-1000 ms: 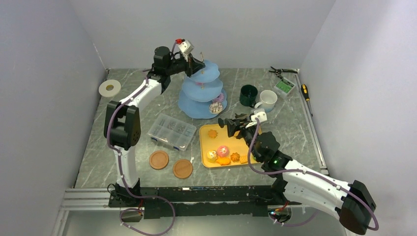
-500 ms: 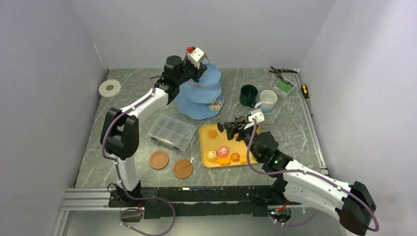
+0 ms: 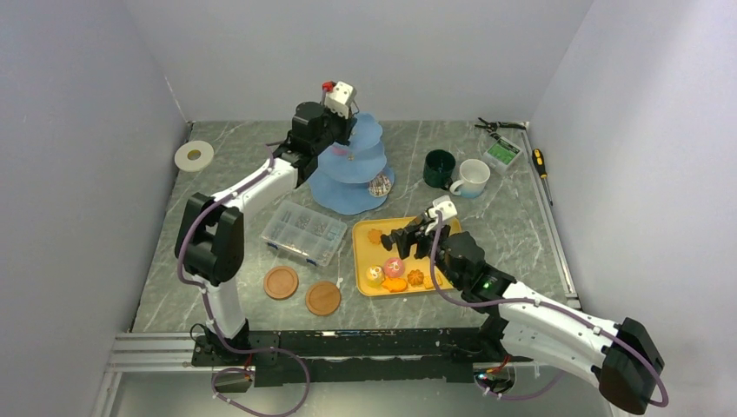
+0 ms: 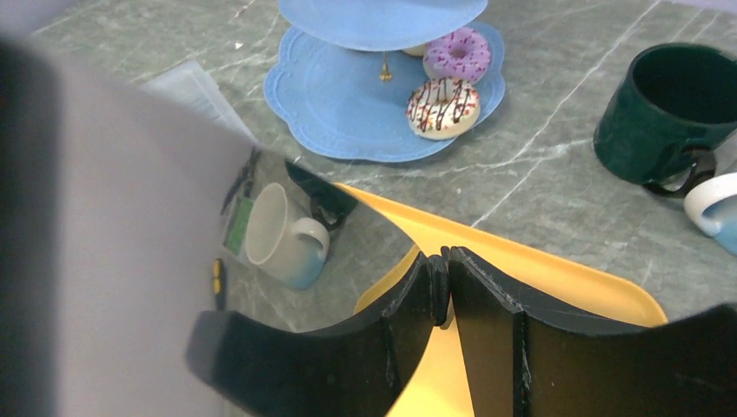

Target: Serve the afternoon tea

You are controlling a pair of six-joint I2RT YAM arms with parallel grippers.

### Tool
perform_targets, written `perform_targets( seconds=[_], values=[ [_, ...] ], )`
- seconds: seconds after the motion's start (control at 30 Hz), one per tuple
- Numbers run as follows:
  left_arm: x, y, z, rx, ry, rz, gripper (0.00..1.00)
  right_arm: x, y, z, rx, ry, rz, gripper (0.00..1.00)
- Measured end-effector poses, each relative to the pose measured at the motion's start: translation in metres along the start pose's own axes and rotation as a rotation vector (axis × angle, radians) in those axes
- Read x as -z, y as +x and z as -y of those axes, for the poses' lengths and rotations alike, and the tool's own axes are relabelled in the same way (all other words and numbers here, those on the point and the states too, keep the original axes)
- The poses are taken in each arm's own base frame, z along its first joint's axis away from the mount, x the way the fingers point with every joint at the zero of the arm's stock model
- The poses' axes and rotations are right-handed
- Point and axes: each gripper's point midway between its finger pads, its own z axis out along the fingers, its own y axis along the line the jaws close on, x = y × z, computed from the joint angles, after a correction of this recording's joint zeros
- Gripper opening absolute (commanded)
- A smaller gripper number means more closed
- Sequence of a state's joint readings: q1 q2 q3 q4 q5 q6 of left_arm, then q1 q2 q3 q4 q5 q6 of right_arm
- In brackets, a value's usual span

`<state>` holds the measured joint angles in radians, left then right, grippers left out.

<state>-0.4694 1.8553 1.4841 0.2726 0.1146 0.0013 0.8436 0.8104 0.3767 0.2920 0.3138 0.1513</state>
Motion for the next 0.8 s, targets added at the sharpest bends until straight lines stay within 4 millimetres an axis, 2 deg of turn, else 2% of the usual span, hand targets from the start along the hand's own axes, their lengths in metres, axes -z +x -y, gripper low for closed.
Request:
perform_targets(
  seconds=[0.13,0.23,0.33,0.4,0.6,0.8],
  values=[
    [0.013,0.000,0.001,0.021,-0.014,-0.001,0.42,0.000,0.009,-0.004,-0.021,-0.016,-0.031,0.78],
    [0.019,-0.007,0.001,0.020,-0.020,0.011,0.74,0.001,0.014,-0.007,-0.043,-0.035,-0.045,0.78],
    [0.024,-0.009,0.001,0.029,-0.019,-0.004,0.88,0.002,0.023,-0.010,-0.053,-0.049,-0.070,0.78],
    [0.027,-0.009,0.000,0.039,-0.011,-0.026,0.93,0.004,0.029,-0.010,-0.054,-0.051,-0.090,0.76],
    [0.047,-0.006,-0.008,0.068,0.008,-0.092,0.93,0.007,0.039,-0.014,-0.048,-0.071,-0.129,0.71],
    [0.081,-0.021,-0.021,0.084,0.008,-0.129,0.93,0.011,0.048,-0.019,-0.041,-0.096,-0.167,0.69]
  ],
)
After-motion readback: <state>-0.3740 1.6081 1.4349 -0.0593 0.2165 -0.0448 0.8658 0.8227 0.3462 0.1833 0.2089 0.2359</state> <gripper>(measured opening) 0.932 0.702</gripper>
